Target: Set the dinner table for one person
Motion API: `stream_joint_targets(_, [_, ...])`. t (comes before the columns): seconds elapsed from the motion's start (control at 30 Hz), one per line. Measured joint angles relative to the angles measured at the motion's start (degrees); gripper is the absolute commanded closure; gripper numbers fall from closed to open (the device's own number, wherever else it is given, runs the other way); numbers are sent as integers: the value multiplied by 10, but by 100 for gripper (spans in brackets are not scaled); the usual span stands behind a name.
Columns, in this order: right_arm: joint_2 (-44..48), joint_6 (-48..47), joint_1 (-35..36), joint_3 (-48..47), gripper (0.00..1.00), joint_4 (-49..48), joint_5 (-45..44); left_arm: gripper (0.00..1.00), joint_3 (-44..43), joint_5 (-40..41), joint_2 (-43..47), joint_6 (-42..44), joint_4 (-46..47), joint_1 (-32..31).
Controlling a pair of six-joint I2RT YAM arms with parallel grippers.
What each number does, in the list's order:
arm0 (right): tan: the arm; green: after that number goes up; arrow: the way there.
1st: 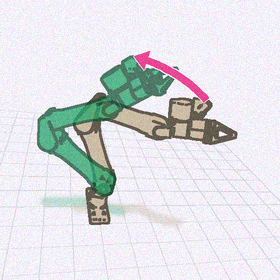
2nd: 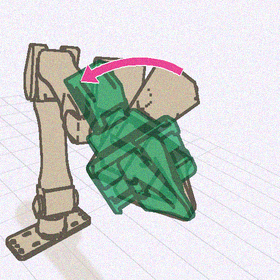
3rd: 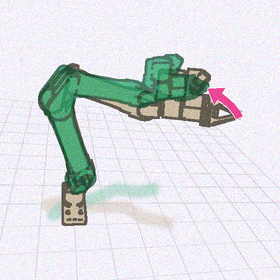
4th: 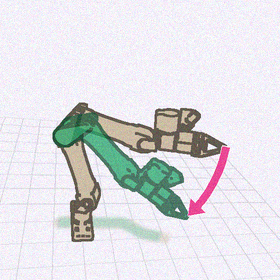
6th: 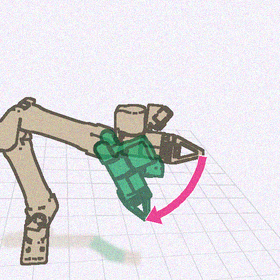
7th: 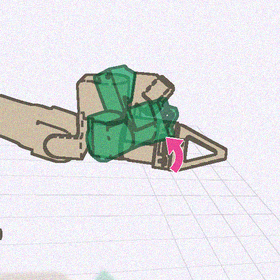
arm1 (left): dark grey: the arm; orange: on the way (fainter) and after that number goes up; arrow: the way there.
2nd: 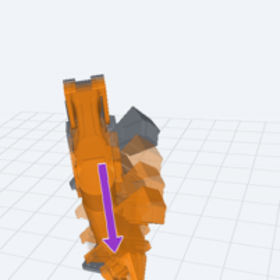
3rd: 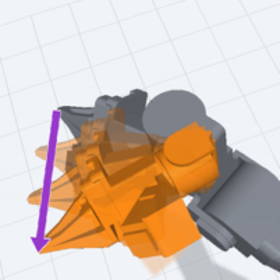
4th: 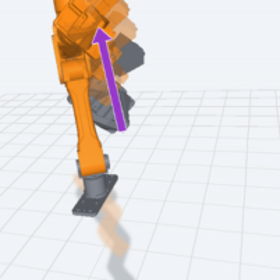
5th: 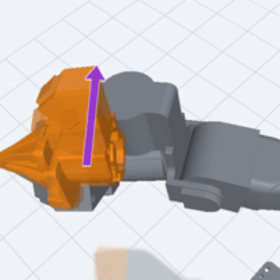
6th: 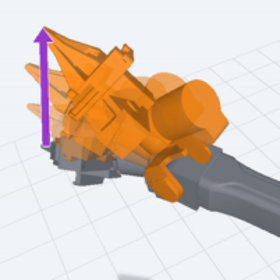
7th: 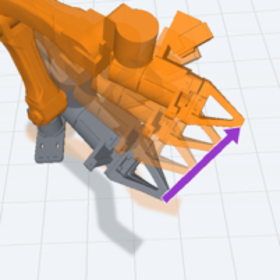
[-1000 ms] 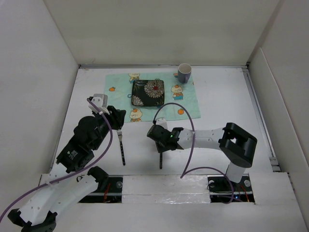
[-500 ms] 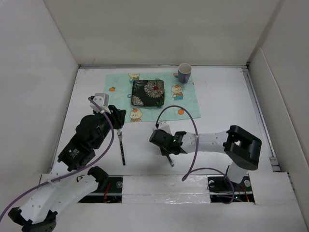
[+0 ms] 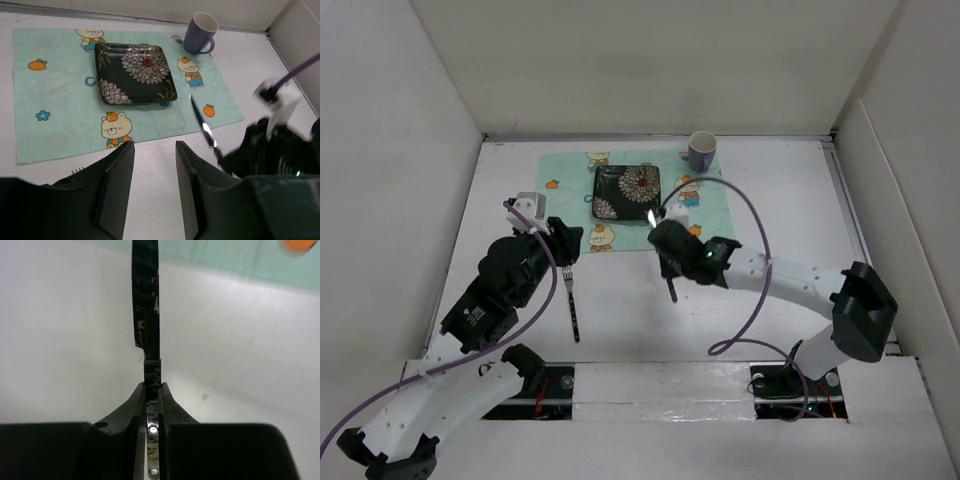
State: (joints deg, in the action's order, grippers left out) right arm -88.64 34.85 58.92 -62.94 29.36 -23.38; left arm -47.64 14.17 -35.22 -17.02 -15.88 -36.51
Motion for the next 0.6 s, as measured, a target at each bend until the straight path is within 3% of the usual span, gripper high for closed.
stream_joint_targets(0.13, [-6, -64, -111, -70, 100, -59, 5, 62, 0, 5, -6, 0, 0, 0])
stream_joint_targets(0.3, [-120, -125, -218, -192, 100, -94, 44, 61, 0, 11, -20, 0, -2, 0])
stream_joint_targets(0.6, [-339, -187, -306, -351, 100, -89, 96, 60, 0, 25, -25, 0, -3, 0])
